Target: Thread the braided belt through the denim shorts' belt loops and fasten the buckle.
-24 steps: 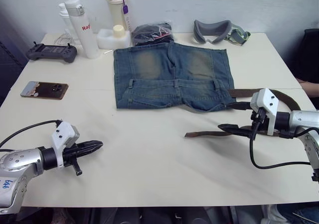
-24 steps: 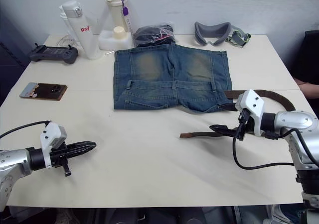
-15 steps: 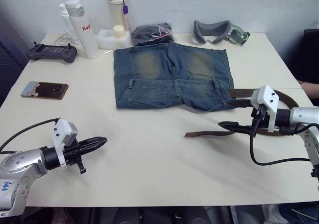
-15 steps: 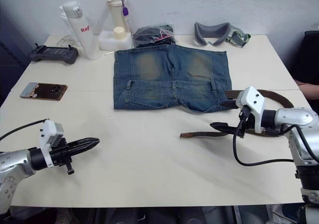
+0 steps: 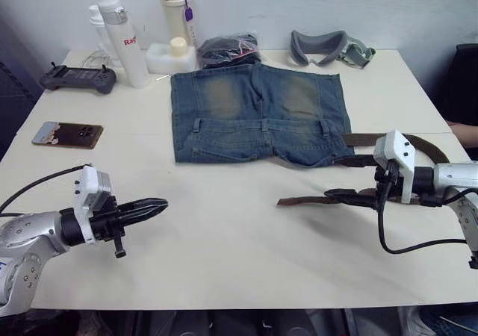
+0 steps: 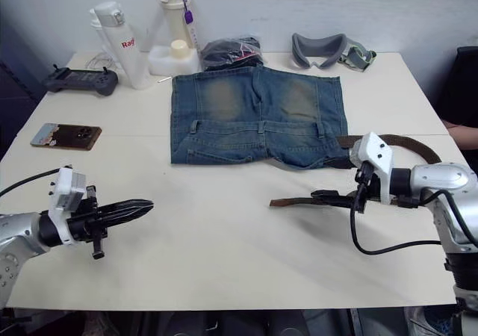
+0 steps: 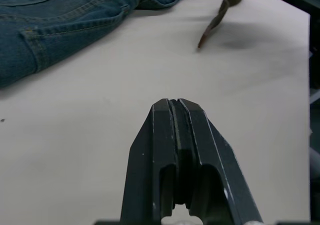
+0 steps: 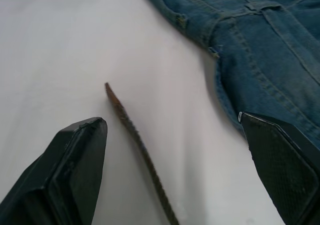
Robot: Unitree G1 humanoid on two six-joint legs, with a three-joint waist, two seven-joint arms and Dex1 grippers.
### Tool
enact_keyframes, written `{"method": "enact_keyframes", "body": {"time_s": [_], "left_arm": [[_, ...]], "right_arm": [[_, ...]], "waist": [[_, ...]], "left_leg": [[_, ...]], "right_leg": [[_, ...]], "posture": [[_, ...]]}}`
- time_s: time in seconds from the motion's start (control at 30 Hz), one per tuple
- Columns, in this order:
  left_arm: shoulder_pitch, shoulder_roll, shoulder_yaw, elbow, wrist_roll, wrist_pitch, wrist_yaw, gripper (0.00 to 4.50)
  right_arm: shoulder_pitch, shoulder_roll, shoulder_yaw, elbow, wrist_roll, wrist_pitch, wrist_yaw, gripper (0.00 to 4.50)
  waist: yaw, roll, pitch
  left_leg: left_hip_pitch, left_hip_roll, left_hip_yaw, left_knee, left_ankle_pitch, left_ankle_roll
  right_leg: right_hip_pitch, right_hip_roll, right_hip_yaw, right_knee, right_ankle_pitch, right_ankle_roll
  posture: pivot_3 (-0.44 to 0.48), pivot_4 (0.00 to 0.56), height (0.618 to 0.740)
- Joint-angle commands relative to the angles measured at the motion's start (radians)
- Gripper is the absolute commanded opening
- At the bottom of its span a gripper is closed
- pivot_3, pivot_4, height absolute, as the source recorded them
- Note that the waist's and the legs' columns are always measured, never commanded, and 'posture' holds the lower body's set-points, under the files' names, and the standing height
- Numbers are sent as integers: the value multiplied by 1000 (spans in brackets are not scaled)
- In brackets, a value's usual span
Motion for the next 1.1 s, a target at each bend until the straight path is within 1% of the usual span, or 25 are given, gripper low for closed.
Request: {"method": "enact_keyframes", "body": {"time_s": [0.03, 0.1, 0.17, 0.23, 0.3, 0.33, 0.4, 0.53, 0.6, 0.67, 0.73, 0.8, 0.9, 0.93, 0.97, 1.0, 1.03, 1.1], "left_arm": [[-87, 35, -40, -31, -41, 25, -39, 0], [-176, 40, -98, -13, -34, 37, -52, 0], [-272, 36, -184, 13, 13, 30, -67, 0], [-334, 29, -245, 34, 48, 23, -74, 0], [-413, -6, -339, 57, 122, -5, -57, 0], [-444, -33, -373, 70, 157, -13, -26, 0], [-461, -77, -404, 65, 177, -9, 12, 0], [-423, -124, -404, 36, 179, 5, 62, 0], [-403, -134, -395, 40, 191, -6, 87, 716], [-386, -133, -395, 42, 210, -28, 95, 1187], [-376, -129, -402, 41, 227, -41, 91, 2134], [-368, -130, -408, 35, 236, -48, 87, 2877], [-367, -139, -419, 30, 245, -55, 81, 4224], [-368, -142, -423, 32, 251, -61, 81, 4468], [-371, -149, -430, 37, 262, -71, 84, 4494], [-376, -156, -440, 45, 275, -82, 89, 4500], [-385, -167, -450, 56, 291, -99, 94, 4500], [-408, -200, -457, 77, 297, -109, 108, 4500]], "right_arm": [[-3, -50, -29, -100, 36, 34, 25, 4477], [-1, -74, -7, -146, 40, 58, 40, 4477], [0, -95, 46, -176, -1, 58, 43, 4477], [-1, -101, 86, -188, -31, 51, 40, 4477], [-27, -65, 157, -163, -108, 23, -11, 4477], [-43, -41, 190, -143, -153, 6, -47, 4477], [-53, -3, 230, -118, -215, -23, -99, 4477], [-37, 36, 240, -98, -257, -43, -142, 4477], [-29, 39, 240, -94, -261, -46, -143, 4500], [-26, 42, 240, -96, -255, -45, -137, 4500], [-27, 45, 244, -96, -255, -43, -136, 4500], [-30, 49, 257, -90, -263, -32, -137, 4500], [-42, 49, 292, -68, -290, -24, -130, 4500], [-45, 53, 295, -62, -293, -24, -132, 4500], [-53, 66, 298, -47, -295, -21, -141, 4244], [-62, 75, 303, -34, -296, -22, -142, 3884], [-69, 81, 308, -23, -298, -34, -134, 3623], [-78, 96, 310, -4, -298, -57, -122, 2792]], "waist": [[0, 0, 0], [3, 0, 0], [4, 0, 0], [4, 0, 0], [0, 0, 0], [-2, -1, 0], [-3, -1, 0], [0, -1, 0], [2, -1, 0], [3, -1, 0], [1, -1, 0], [2, -1, 0], [3, -1, 0], [2, -1, 0], [2, -1, 0], [2, -1, 0], [2, -1, 0], [3, -1, 0]], "left_leg": [[0, 0, 0, 0, 0, 0], [0, 0, 0, 1, 0, 0], [0, 0, 0, 1, 0, 0], [0, -1, 0, 1, 0, 1], [0, -1, 2, 1, 0, 2], [0, -1, 2, 1, -1, 2], [0, 0, 4, 1, 0, 1], [-1, 2, 6, 4, 3, -4], [-1, 3, 6, 3, 3, -5], [-1, 4, 7, 3, 3, -5], [0, 4, 7, 4, 3, -5], [0, 4, 7, 4, 3, -5], [0, 4, 6, 4, 3, -5], [0, 4, 6, 4, 3, -5], [0, 4, 6, 4, 3, -5], [0, 4, 6, 4, 3, -5], [0, 4, 7, 4, 3, -5], [0, 4, 7, 4, 3, -5]], "right_leg": [[0, 0, 0, 0, 0, 0], [1, 0, 0, 0, 0, 0], [1, 0, 0, 0, 1, 1], [1, 0, 0, -1, 1, 1], [1, 0, 1, -1, 1, 1], [0, 1, 2, -1, 1, 1], [-1, 3, 4, -1, 1, 2], [-3, 8, 8, 0, 1, 3], [-3, 9, 9, -1, 1, 3], [-2, 10, 9, -1, 1, 3], [-2, 10, 9, -1, 1, 3], [-2, 10, 10, 0, 2, 3], [-2, 10, 10, 0, 2, 3], [-2, 10, 10, 0, 2, 3], [-2, 10, 10, 0, 2, 3], [-2, 10, 10, 0, 2, 3], [-2, 10, 10, 1, 2, 3], [-2, 10, 10, 1, 3, 3]], "posture": [[0, 150, 730], [0, 150, 730], [0, 150, 730], [0, 150, 730], [0, 150, 730], [0, 150, 730], [0, 150, 730], [0, 150, 730], [0, 150, 730], [0, 150, 730], [0, 150, 730], [0, 150, 730], [0, 150, 730], [0, 150, 730], [0, 150, 730], [0, 150, 730], [0, 150, 730], [0, 150, 730]]}}
